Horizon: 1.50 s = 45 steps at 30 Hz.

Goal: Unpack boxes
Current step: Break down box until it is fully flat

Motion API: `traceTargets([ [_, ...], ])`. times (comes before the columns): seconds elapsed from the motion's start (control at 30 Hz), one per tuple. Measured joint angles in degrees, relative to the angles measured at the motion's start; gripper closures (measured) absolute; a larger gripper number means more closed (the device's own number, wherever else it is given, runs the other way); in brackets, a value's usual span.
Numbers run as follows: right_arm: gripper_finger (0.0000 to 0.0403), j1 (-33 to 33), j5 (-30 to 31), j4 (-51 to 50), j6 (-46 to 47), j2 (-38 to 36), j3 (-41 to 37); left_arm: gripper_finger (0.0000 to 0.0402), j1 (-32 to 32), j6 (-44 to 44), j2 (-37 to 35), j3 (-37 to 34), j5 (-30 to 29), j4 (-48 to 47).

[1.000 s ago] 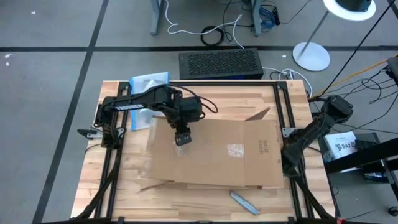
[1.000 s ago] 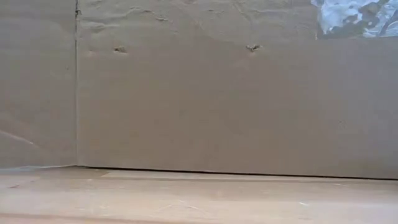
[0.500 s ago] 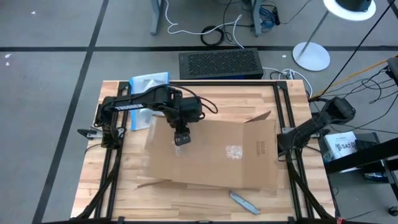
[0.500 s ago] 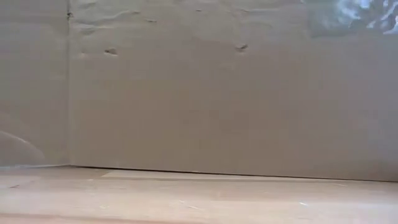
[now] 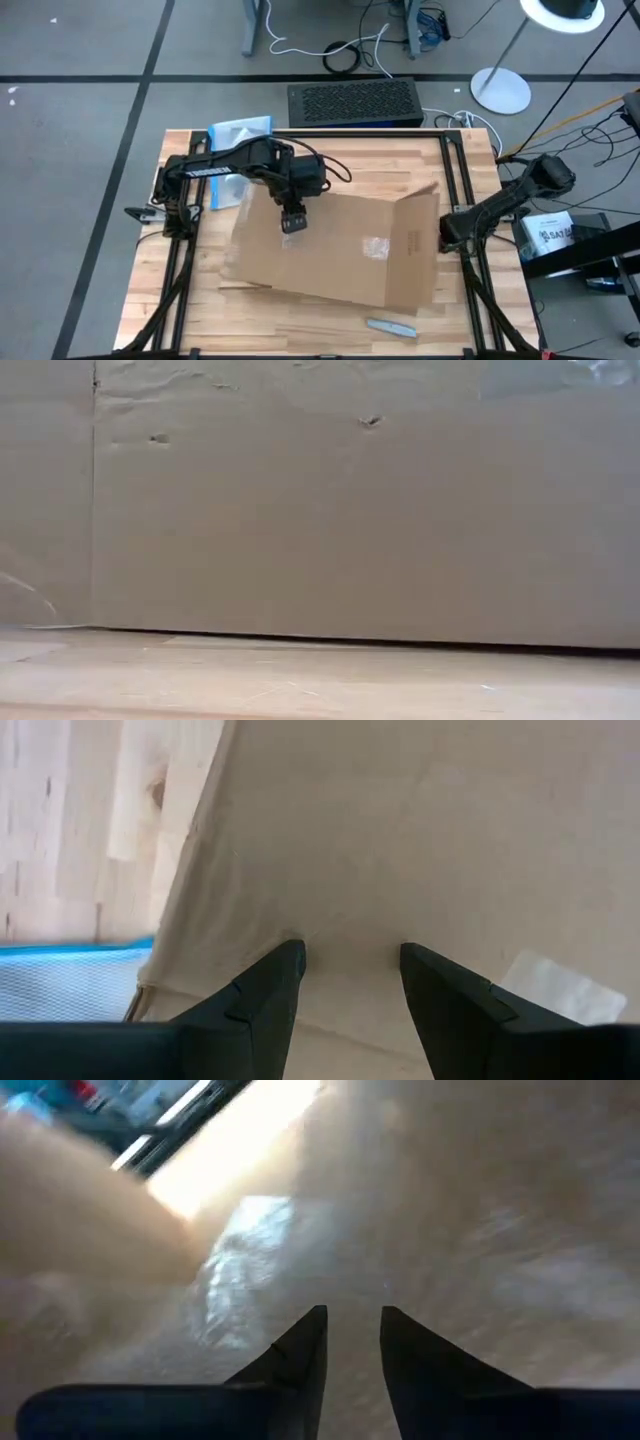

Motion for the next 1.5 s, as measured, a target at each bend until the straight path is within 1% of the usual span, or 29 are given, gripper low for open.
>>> traceTargets([
  [0.07, 0.0316, 2.2, -2.2, -0.3, -0.9, -1.9, 0.0, 0.0218, 0.1, 0.2, 0.0, 0.0, -0.7, 0.0],
  [0.17, 0.0316, 5.1, -6.1, 2.3, -3.3, -5.0, 0.0, 0.0218, 0.3, 0.2, 0.0, 0.0, -2.9, 0.3],
  [0.23, 0.0316, 6.9, -7.1, 3.9, -4.6, -6.7, 0.0, 0.0218, 0.5, 0.1, 0.0, 0.0, -3.3, 1.2],
  [0.3, 0.0316, 8.8, -6.6, 4.0, -5.0, -8.4, 0.0, 0.0218, 1.0, 0.0, 0.0, 0.0, -3.7, 2.3],
  [0.37, 0.0317, 10.0, -4.1, 2.4, -4.5, -9.7, 0.0, 0.0218, 1.5, -0.1, 0.1, 0.0, -4.0, 3.2],
  [0.43, 0.0317, 10.7, -2.0, 0.3, -3.1, -10.8, 0.0, 0.0218, 2.0, -0.4, 0.4, 0.0, -5.4, 3.6],
  [0.5, 0.0320, 10.8, -2.2, 0.4, -2.8, -11.4, 0.0, 0.0218, 2.6, -0.5, 0.4, 0.0, -6.3, 3.9],
  [0.63, 0.0326, 11.6, -5.6, 0.8, -1.3, -11.6, 0.0, 0.0218, 3.7, -0.8, 1.5, 0.0, -6.5, 5.5],
  [0.7, 0.0331, 12.2, -5.0, -0.6, 0.7, -11.8, 0.0, 0.0218, 4.1, -1.0, 2.1, 0.1, -7.6, 6.3],
  [0.73, 0.0334, 12.7, -3.4, -1.8, 1.8, -12.0, 0.0, 0.0218, 4.3, -1.0, 2.5, 0.0, -8.7, 6.6],
  [0.8, 0.0341, 13.9, 0.3, -8.0, 3.8, -12.3, 1.8, 0.0218, 4.5, -0.7, 3.4, 0.0, -11.4, 7.6],
  [0.87, 0.0347, 14.6, 2.5, -17.5, 4.5, -12.5, 5.5, 0.0218, 4.9, -0.4, 4.4, 0.0, -14.6, 8.5],
  [0.97, 0.0349, 14.9, 3.5, -30.9, 4.8, -12.5, 12.2, 0.0218, 6.0, -0.2, 6.0, -0.3, -16.4, 6.8],
  [1.03, 0.0350, 14.8, 3.8, -38.4, 4.5, -12.6, 16.9, 0.0218, 6.7, -0.1, 7.9, -0.6, -18.3, 7.9],
  [1.13, 0.0350, 14.8, 5.4, -50.6, 5.6, -12.5, 23.6, 0.0218, 8.0, -0.1, 7.7, -0.2, -21.3, 8.3],
  [1.2, 0.0350, 14.8, 6.0, -56.9, 6.4, -12.6, 27.6, 0.0217, 8.7, 0.7, 8.6, 0.0, -22.5, 9.2],
  [1.3, 0.0350, 14.8, 6.0, -61.4, 5.5, -12.5, 32.5, 0.0217, 9.7, 2.3, 10.3, -0.3, -22.9, 12.2],
  [1.5, 0.0350, 16.4, 5.1, -59.3, 2.9, -12.3, 37.6, 0.0217, 11.8, 4.5, 10.9, -0.1, -22.9, 12.7],
])
